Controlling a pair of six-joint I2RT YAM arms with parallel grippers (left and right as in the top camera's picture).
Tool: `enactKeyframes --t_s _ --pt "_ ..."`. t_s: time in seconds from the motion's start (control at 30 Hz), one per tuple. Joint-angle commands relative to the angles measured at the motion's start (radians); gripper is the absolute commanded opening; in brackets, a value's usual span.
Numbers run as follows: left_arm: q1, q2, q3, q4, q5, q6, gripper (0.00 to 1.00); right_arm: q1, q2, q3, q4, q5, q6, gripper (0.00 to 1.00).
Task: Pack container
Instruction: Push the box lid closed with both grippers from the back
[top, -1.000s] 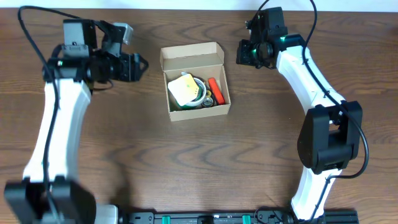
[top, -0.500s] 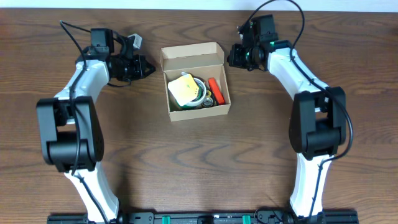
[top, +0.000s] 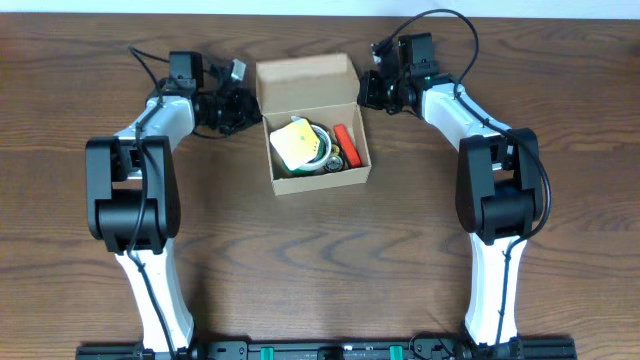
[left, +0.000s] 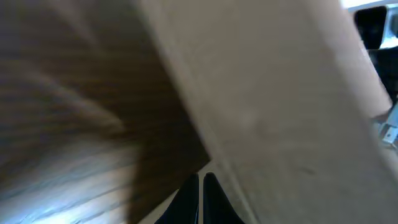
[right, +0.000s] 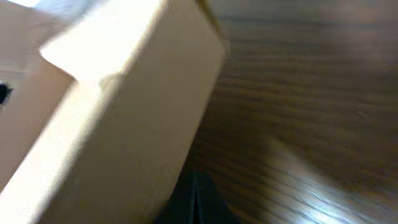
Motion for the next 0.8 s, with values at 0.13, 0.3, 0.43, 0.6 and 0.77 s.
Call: enactKeyframes --t_s 0.13,0.3,0.43,0.6,0.77 --pt "0.011 0.000 0.112 0.004 0.144 -0.006 0.06 -0.034 0.014 -0.002 0.142 -0.275 0.010 0.01" --pt "0.014 -0.008 0.178 -0.006 0.189 0.013 0.06 -0.068 0.012 0.003 0.194 -0.377 -0.002 0.01" --pt "0.011 -0.015 0.223 -0.053 0.186 0.058 0.06 -0.089 -0.003 0.005 0.193 -0.407 -0.043 0.02" --pt "0.007 -0.015 0.233 -0.069 0.182 0.069 0.06 -0.094 -0.020 0.005 0.192 -0.401 -0.095 0.02" --pt "0.002 -0.015 0.233 -0.070 0.182 0.072 0.06 -0.094 -0.021 0.005 0.192 -0.407 -0.113 0.02"
